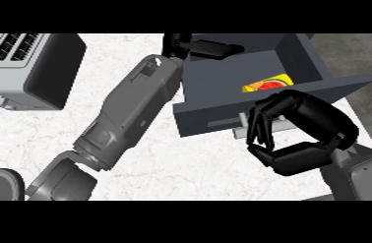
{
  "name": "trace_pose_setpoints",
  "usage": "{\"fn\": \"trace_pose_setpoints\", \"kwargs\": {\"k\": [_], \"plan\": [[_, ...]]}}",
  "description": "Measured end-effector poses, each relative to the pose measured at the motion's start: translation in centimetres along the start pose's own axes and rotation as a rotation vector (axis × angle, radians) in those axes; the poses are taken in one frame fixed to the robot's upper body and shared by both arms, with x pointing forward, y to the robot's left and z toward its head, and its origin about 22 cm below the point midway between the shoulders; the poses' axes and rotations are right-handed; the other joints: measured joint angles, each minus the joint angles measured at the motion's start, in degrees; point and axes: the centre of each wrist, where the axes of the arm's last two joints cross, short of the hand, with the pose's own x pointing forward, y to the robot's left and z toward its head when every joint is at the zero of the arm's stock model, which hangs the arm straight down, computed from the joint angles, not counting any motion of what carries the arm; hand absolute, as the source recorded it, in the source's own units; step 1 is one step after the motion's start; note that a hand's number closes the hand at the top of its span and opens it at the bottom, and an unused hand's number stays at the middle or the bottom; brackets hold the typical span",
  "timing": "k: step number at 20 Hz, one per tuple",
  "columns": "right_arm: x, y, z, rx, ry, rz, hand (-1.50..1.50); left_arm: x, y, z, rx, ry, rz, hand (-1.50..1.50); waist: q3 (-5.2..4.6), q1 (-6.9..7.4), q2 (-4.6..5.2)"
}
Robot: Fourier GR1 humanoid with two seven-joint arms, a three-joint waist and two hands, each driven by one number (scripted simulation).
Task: Pick up the cup, place it into the drawer and close the drawer
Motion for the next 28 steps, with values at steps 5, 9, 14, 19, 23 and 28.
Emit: {"fn": "trace_pose_setpoints", "kwargs": {"k": [5,9,14,19,23,28], "plan": [[-0.2,0.3,1.0,0.050,0.167,0.171,-1.50,0.3,-0.1,-0.3,0.043,-0.013,0.019,-1.50,0.05,2.84,-0.69],[-1.9,1.7,1.4,0.026,0.275,0.293,-1.50,-0.6,0.5,0.3,0.066,-0.015,0.053,-1.50,0.07,5.11,-0.96],[-6.8,2.4,1.2,0.004,0.413,0.359,-1.50,-1.7,1.1,1.3,0.066,-0.033,0.106,-1.50,0.07,8.48,-1.34],[-12.0,3.0,0.3,0.061,0.521,0.404,1.50,-2.8,2.4,2.4,0.068,-0.043,0.146,-1.50,0.09,11.32,-1.48],[-15.4,2.4,-0.7,0.044,0.579,0.425,1.50,-2.9,4.7,2.8,0.076,-0.046,0.155,-1.50,0.12,12.81,-1.50],[-17.0,-0.9,-1.1,-0.039,0.549,0.435,1.50,-3.7,6.9,4.2,0.072,-0.039,0.175,-1.50,0.09,14.85,-1.44]]}}
